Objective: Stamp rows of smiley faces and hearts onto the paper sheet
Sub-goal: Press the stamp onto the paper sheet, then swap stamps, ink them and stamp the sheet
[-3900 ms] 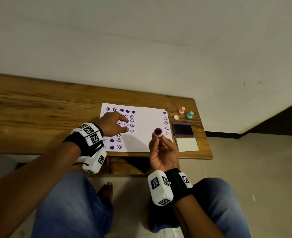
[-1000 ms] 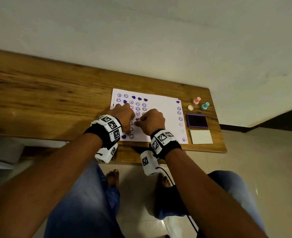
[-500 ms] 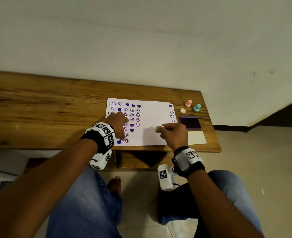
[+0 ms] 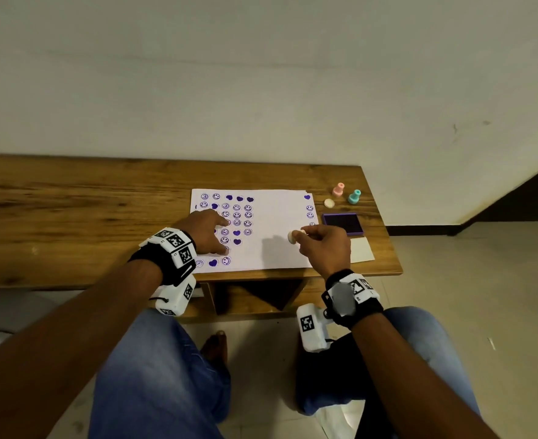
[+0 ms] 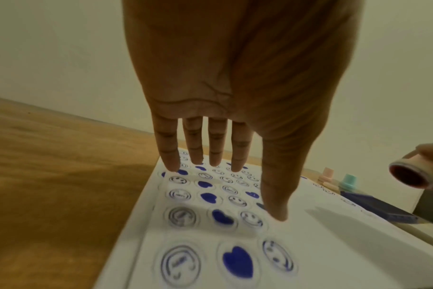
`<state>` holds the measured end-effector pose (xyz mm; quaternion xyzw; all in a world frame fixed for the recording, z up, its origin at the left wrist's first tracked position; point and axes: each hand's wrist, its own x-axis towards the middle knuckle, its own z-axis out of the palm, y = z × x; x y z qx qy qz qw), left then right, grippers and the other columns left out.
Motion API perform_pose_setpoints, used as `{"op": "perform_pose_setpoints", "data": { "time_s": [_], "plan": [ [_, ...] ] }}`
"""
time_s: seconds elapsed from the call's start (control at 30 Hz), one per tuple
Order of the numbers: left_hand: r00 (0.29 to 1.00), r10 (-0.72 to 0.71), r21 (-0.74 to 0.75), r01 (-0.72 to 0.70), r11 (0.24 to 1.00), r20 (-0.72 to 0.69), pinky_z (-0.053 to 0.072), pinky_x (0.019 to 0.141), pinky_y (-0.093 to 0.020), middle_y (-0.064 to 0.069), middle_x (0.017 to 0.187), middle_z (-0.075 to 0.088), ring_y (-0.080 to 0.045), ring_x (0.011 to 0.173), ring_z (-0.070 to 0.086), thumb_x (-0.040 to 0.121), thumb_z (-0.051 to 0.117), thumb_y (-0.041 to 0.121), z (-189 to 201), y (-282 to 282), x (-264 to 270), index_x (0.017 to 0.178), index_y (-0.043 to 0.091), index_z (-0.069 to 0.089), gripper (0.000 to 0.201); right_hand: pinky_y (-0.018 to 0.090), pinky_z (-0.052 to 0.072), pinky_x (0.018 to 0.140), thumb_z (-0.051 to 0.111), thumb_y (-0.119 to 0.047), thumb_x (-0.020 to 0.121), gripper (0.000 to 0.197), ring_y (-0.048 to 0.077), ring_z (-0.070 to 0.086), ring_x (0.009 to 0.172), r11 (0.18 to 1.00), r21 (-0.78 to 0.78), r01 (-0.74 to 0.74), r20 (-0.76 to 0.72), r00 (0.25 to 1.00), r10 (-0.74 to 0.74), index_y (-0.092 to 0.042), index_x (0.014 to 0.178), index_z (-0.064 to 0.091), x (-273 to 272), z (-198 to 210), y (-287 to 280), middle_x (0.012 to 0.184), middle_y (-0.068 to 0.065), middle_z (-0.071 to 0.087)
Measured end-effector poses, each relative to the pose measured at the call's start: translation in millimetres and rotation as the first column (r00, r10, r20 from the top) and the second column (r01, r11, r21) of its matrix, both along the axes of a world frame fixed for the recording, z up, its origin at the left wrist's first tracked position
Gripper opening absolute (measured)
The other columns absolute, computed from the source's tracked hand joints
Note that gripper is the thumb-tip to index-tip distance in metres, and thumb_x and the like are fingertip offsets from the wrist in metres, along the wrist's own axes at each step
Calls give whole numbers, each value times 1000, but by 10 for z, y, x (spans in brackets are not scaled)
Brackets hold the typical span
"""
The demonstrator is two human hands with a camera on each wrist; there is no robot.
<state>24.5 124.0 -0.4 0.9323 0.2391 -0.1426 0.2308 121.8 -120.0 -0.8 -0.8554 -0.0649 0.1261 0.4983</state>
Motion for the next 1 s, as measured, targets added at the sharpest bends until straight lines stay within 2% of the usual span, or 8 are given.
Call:
{"op": "perform_pose_setpoints", "data": {
  "time_s": [0.1, 0.27, 0.37, 0.5, 0.67, 0.77, 0.87, 1.0],
  "plan": [
    [1000, 8, -10, -8, 1000, 13, 40, 104, -34, 1, 141, 51, -21, 129, 48, 68, 83, 42, 45, 23, 6, 131, 24, 56, 71, 25, 59, 71, 84, -29, 79, 31, 2, 70, 57, 999, 33, 11, 3, 1000, -12, -10, 102, 78, 38, 30, -81, 81, 0, 77],
    [999, -16, 18, 16, 1000, 42, 40, 102, -33, 1, 139, 54, -20, 126, 50, 78, 75, 43, 123, 36, 2, 126, 25, 60, 53, 35, 63, 75, 84, -31, 77, 28, 4, 71, 61, 999, 31, -25, 19, 1000, 24, -12, 97, 80, 103, 66, -214, 77, -4, 77],
    [997, 1, -3, -1, 1000, 83, 42, 93, -29, 3, 132, 59, -17, 116, 56, 80, 72, 41, 186, -9, 56, 123, 26, 62, 47, 38, 64, 74, 84, -33, 76, 28, 5, 71, 62, 999, 16, -50, 38, 998, 50, -14, 96, 80, 167, 75, -297, 78, -5, 77],
    [983, 42, -69, -30, 997, 178, 41, 83, -25, 4, 118, 65, -12, 97, 58, 82, 70, 38, 181, -246, 237, 119, 24, 64, 39, 40, 63, 73, 82, -32, 79, 16, 9, 71, 64, 999, -3, -42, 66, 997, 42, -19, 88, 80, 288, 95, -398, 77, -8, 76],
    [966, -1, -90, 25, 996, 258, 44, 83, -26, 1, 114, 65, -17, 101, 61, 83, 70, 33, 62, -722, 693, 115, 21, 66, 34, 44, 62, 76, 78, -34, 76, 15, 12, 73, 76, 999, 21, 48, 70, 996, -49, -23, 87, 80, 562, 32, -547, 77, -10, 76],
    [958, -45, -103, 77, 992, 284, 47, 88, -30, 0, 118, 64, -19, 103, 61, 83, 70, 28, 9, -956, 1067, 116, 21, 65, 35, 35, 61, 75, 77, -28, 80, 13, 11, 73, 81, 994, 56, 91, 96, 991, -96, -20, 90, 80, 768, 23, -622, 78, -10, 75],
    [949, -100, -84, 130, 988, 298, 45, 91, -31, -3, 121, 64, -22, 106, 60, 83, 70, 21, -64, -1101, 1500, 117, 19, 66, 34, 24, 55, 70, 76, -25, 83, 16, 11, 71, 84, 987, 93, 130, 101, 985, -139, -17, 96, 80, 1027, 2, -691, 84, -5, 75],
    [930, -196, -31, 216, 976, 311, 43, 86, -27, -6, 121, 65, -25, 105, 62, 82, 70, 18, -169, -1165, 1964, 116, 16, 68, 34, 34, 60, 73, 76, -28, 78, 18, 17, 71, 75, 979, 118, 164, 100, 979, -176, -19, 93, 80, 1265, -119, -698, 77, -4, 74]
  ]
}}
